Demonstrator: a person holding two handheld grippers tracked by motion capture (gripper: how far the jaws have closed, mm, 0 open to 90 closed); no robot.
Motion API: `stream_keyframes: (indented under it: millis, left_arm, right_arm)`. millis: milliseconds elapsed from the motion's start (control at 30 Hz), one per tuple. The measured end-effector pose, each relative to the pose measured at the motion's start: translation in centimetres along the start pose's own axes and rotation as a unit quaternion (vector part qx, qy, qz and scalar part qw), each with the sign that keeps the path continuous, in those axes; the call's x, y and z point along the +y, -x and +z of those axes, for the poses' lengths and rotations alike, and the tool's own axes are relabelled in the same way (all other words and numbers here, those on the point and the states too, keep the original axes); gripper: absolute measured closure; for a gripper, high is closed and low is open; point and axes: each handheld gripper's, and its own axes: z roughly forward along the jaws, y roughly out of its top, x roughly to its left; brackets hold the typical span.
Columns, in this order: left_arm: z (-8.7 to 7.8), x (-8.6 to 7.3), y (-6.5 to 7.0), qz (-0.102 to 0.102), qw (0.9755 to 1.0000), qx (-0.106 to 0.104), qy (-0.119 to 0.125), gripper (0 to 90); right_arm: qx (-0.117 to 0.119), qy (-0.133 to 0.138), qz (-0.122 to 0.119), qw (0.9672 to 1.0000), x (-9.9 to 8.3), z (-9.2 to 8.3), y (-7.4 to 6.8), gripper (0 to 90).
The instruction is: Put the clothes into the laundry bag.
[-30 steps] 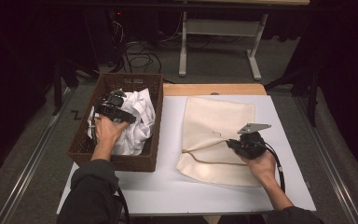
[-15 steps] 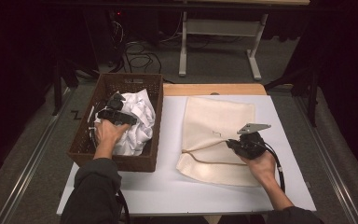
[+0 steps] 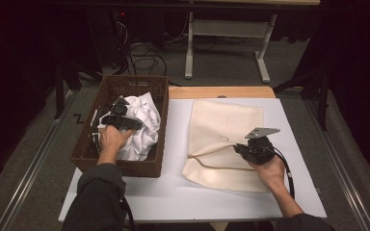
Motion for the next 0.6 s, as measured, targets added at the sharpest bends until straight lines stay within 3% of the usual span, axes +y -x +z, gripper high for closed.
stream_keyframes:
  millis: [133,333,400,500,600]
  left_arm:
    - [0.2,0.0,0.5,0.007,0.9999,0.014,0.001,0.0]
    - [0.5,-0.1,0.6,0.009,0.9999,0.007,-0.003,0.0]
    - [0.7,-0.1,0.8,0.021,0.9997,0.009,-0.009,0.3]
    - [1.0,0.0,1.5,0.040,0.9985,0.029,-0.025,2.1]
    - [1.1,0.1,1.8,0.043,0.9979,0.034,-0.034,5.1]
  right_arm:
    - [-0.001,0.000,-0.001,1.0000,0.0,0.0,-0.1,86.4]
    - [-0.001,-0.001,0.000,1.0000,0.0,0.0,0.0,86.5]
    - [-0.001,-0.001,0.000,1.0000,0.0,0.0,0.0,86.5]
    - [-0.001,0.000,0.001,1.0000,0.0,0.0,0.0,86.5]
    - [-0.002,0.000,0.004,1.0000,0.0,-0.2,-0.1,86.5]
